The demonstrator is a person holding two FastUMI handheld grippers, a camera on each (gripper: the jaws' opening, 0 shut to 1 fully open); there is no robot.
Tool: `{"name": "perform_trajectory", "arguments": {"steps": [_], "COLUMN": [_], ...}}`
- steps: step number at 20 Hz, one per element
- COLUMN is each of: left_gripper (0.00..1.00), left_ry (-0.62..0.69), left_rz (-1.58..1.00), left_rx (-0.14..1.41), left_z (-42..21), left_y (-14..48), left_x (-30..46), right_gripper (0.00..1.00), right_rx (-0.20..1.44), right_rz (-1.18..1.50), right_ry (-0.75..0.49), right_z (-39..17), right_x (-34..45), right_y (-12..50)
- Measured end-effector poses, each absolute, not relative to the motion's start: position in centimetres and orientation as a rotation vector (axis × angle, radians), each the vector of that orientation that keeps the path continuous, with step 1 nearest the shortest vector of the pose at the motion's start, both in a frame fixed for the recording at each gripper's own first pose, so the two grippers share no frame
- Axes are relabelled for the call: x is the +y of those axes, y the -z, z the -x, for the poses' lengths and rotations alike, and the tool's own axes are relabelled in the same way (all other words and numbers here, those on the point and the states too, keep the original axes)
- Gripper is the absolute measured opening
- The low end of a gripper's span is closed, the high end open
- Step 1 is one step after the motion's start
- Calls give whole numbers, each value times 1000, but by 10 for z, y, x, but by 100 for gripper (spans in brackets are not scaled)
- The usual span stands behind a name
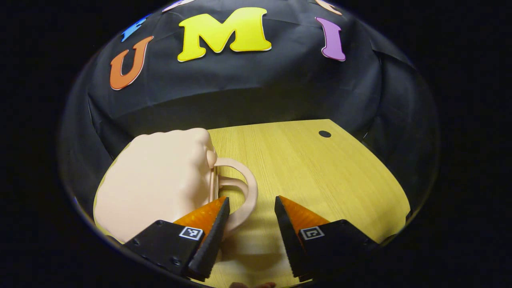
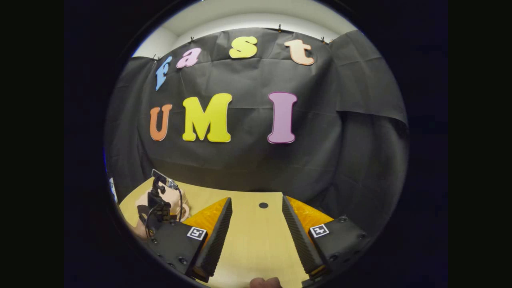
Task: First open the suitcase, pack the skin care products into it, and then close the suitcase.
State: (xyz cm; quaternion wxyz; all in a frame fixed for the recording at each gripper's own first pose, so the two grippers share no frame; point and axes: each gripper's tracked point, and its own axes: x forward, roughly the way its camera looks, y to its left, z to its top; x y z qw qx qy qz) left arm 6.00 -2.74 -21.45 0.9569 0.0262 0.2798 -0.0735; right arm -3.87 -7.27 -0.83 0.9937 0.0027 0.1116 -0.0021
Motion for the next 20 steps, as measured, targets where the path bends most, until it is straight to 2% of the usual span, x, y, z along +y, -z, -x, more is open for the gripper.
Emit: {"name": "perform_trajectory", "arguments": {"steps": [2, 3, 4, 8, 11, 12, 14, 20], "left_gripper": [87, 99, 92, 91, 93, 93, 97, 97], "left_ry": [148, 138, 110, 19, 0, -1, -12, -28], "left_rz": [-16, -5, -1, 41, 49, 52, 37, 30], "left_rx": [505, 456, 394, 128, 9, -13, -50, -57], "left_z": [-52, -49, -50, -54, -49, -43, -42, -38], "left_y": [179, 155, 125, 11, -46, -56, -73, -79], "left_x": [-29, -28, -21, 6, 15, 12, 18, 24], "right_gripper": [76, 75, 75, 75, 75, 72, 76, 72], "right_rx": [206, 191, 170, 82, 33, 18, -27, -28], "right_rz": [-19, -29, -34, -31, -47, -45, -33, -38], "right_ry": [-16, -26, -32, -50, -40, -30, 0, 3], "right_z": [26, 20, 13, -11, -22, -23, -27, -29], "right_x": [-63, -56, -50, -29, -19, -17, -15, 0], "right_y": [5, -1, -7, -40, -59, -64, -75, -75]}}
